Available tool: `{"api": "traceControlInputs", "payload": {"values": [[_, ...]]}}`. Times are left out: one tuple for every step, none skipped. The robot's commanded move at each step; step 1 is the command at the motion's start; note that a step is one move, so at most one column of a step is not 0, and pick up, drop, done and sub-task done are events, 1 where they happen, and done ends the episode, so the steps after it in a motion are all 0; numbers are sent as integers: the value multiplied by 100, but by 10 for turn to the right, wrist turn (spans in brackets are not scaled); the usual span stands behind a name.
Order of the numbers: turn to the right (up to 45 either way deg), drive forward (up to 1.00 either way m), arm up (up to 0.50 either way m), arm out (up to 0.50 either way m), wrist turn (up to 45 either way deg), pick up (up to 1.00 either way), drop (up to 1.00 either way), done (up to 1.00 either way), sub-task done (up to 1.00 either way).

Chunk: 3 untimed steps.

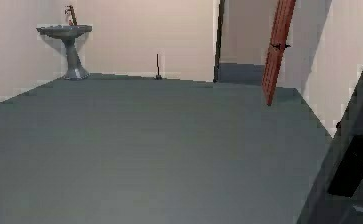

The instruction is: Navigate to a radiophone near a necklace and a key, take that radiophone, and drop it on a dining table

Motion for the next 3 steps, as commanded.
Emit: {"api": "traceControlInputs", "payload": {"values": [[0, 45, 0, 0, 0, 0, 0, 0, 0], [120, 0, 0, 0, 0, 0, 0, 0, 0], [0, 65, 0, 0, 0, 0, 0, 0, 0]]}}
